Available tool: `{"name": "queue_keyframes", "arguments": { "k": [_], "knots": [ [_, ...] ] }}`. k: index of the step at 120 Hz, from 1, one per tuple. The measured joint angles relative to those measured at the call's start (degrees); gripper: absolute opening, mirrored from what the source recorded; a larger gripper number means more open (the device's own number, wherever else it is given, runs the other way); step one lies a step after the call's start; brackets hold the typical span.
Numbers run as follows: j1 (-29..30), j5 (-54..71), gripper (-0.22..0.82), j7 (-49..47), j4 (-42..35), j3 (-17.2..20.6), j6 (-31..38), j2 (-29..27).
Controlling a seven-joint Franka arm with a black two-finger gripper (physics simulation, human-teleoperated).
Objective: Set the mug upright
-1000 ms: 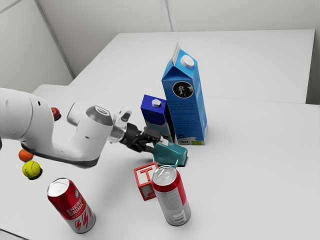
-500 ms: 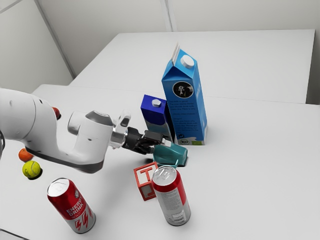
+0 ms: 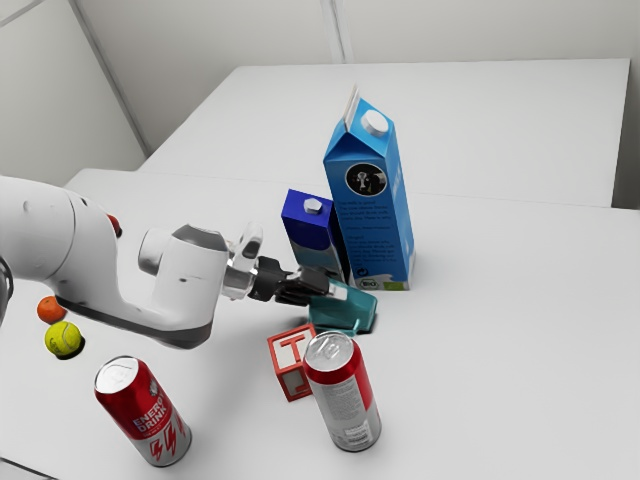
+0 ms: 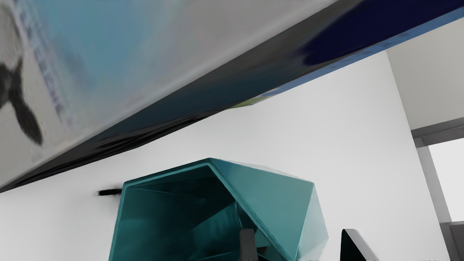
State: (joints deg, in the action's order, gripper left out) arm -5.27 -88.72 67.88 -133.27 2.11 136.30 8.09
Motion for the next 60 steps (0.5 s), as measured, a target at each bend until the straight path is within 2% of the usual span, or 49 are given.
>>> {"name": "queue_keyframes", "arguments": {
  "k": [10, 25, 60],
  "knots": [
    [-0.2, -0.1, 0.01, 0.7, 0.0, 0.0, 0.0, 0.0],
    [-0.4, -0.2, -0.07, 1.5, 0.0, 0.0, 0.2, -0.1],
    [-0.6, -0.3, -0.12, 2.9, 0.0, 0.0, 1.0, -0.5]
  ]
}}
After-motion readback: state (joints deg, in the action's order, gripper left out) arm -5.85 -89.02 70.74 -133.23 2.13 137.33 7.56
